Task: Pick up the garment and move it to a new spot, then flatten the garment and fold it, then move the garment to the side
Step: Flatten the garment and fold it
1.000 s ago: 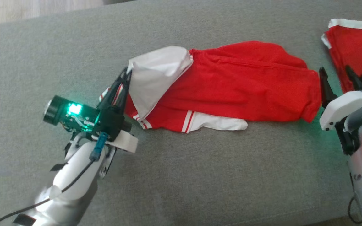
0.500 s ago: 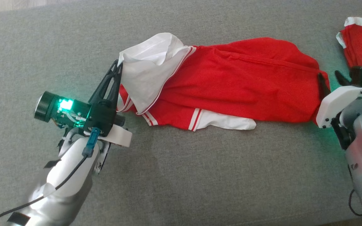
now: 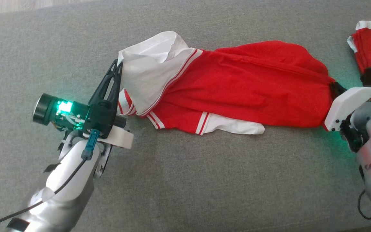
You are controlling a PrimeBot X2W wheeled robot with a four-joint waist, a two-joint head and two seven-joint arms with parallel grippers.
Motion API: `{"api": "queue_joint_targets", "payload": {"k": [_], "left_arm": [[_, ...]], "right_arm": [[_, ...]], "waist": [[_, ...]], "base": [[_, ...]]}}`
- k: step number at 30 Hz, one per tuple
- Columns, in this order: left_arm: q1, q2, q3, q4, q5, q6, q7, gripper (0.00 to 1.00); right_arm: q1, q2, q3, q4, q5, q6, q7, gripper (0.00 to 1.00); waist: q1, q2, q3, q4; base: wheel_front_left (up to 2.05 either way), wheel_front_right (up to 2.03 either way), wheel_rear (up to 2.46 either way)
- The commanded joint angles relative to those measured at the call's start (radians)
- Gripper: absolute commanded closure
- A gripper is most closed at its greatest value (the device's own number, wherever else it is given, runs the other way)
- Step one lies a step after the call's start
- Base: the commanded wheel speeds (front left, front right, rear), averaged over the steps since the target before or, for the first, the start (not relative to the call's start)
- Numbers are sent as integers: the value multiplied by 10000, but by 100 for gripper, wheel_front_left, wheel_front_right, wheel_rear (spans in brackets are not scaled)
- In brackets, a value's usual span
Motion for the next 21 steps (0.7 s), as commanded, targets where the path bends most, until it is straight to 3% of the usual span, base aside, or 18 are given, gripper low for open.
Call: {"api": "queue_joint_targets", "payload": {"k": [1,5,11,21], "left_arm": [[-262,302,458,-298,-36,14,-51,100],[-231,337,547,-321,-75,10,-51,100],[-313,498,856,-786,-130,-83,-51,100],[-789,1044,1900,-2442,-249,-537,-51,100]], "right_arm": [[-49,-120,271,-164,158,65,119,100],[-5,-385,671,-300,709,65,132,100],[-98,-769,1064,-906,1190,65,-979,100],[-358,-1824,1752,-3345,2532,65,-2231,100]], "waist": [[0,0,-1,6],[0,0,-40,17],[0,0,-441,-44],[0,0,-1691,-264]], "base": [[0,0,0],[0,0,0],[0,0,0],[0,0,0]]}}
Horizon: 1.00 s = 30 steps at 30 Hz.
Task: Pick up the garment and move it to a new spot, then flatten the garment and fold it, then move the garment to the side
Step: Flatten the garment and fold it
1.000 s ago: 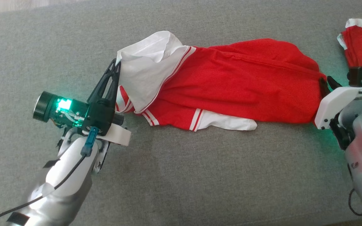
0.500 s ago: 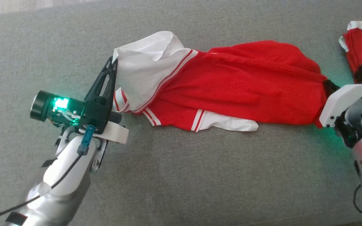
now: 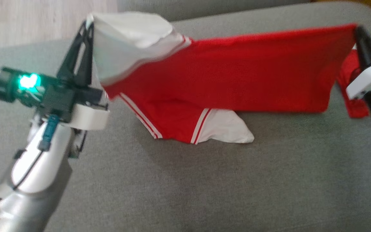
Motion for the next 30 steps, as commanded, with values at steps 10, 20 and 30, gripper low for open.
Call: {"api": "queue_joint_targets", "payload": {"k": [10,20,30], "left_arm": [[-1879,1034,1210,-1563,-300,-866,-44,100],[-4321,1131,1455,-861,-608,-1632,36,100],[-7275,709,842,2628,-621,-2662,513,100]], "right_arm": [[-463,-1471,-1085,-3036,-41,67,-419,100],[-1632,-1159,-2224,-4547,-1244,67,489,100],[-4095,-463,-486,-2682,-1189,67,1469,100]], "waist": [[1,0,-1650,-157],[1,0,-1371,-97],[1,0,501,147]], "base": [[0,0,0],[0,0,0],[0,0,0]]}}
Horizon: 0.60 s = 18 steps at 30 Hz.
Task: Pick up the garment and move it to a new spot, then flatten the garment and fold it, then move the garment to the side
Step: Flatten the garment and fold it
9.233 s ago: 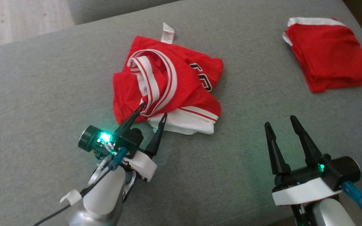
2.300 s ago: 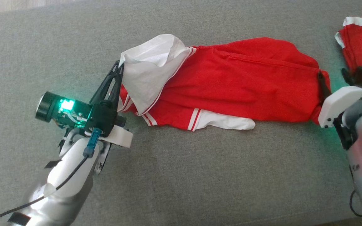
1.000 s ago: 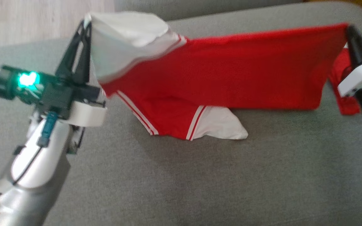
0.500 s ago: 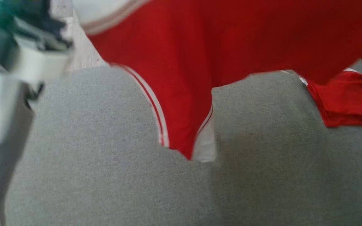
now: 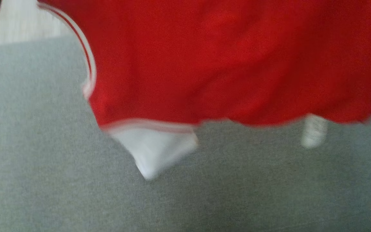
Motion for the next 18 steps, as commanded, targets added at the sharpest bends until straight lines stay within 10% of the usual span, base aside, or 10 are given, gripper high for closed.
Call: {"api": "queue_joint_targets", "payload": {"k": [1,18], "left_arm": [[-828,326,266,38,17,10,23,100],[-1921,-456,188,1520,108,-186,-521,100]], "right_arm": [[-484,97,83,-54,73,65,-56,100],[-2318,-14,1633,2899,557,65,-2617,100]], "waist": [[-3,0,665,165],[-3,0,2115,638]], "base": [[0,0,0],[0,0,0]]}}
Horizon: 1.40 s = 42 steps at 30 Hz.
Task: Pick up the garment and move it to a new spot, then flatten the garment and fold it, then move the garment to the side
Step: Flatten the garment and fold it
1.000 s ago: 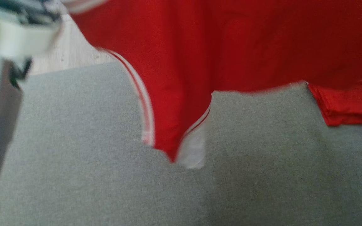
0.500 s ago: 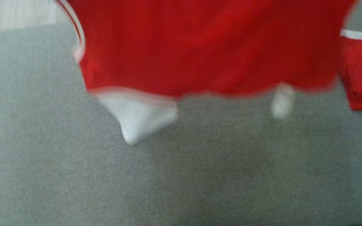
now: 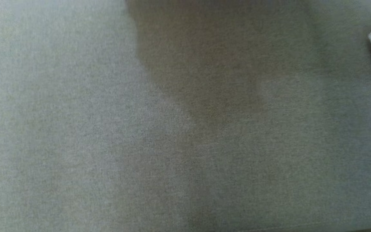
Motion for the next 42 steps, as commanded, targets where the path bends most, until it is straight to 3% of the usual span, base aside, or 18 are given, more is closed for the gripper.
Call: {"api": "queue_joint_targets", "payload": {"k": [1,10,16,25,33,42], "left_arm": [[470,333,102,-429,-33,-65,-33,100],[4374,454,208,-3224,96,42,-34,100],[8936,782,504,-5940,269,532,-35,100],[13413,942,23,-7064,331,1102,-35,100],[15354,906,-221,-7139,37,1403,-27,100],[15868,723,-93,-7574,-545,1225,-33,100]], "right_arm": [[202,-159,194,-28,206,65,-187,100],[2253,-378,858,517,1313,65,-696,100],[4881,-927,1003,-100,2088,65,-880,100],[8403,-1232,-107,-1599,1697,65,-890,100],[11204,-1160,-1177,-2783,1511,65,-792,100],[12895,-1130,-2286,-4012,1251,65,-186,100]], "waist": [[0,0,421,141],[0,0,492,109],[0,0,-429,36],[0,0,-1523,-47],[0,0,-2001,-85],[0,0,-1921,-67]], "base": [[0,0,0],[0,0,0],[0,0,0],[0,0,0],[0,0,0],[0,0,0]]}}
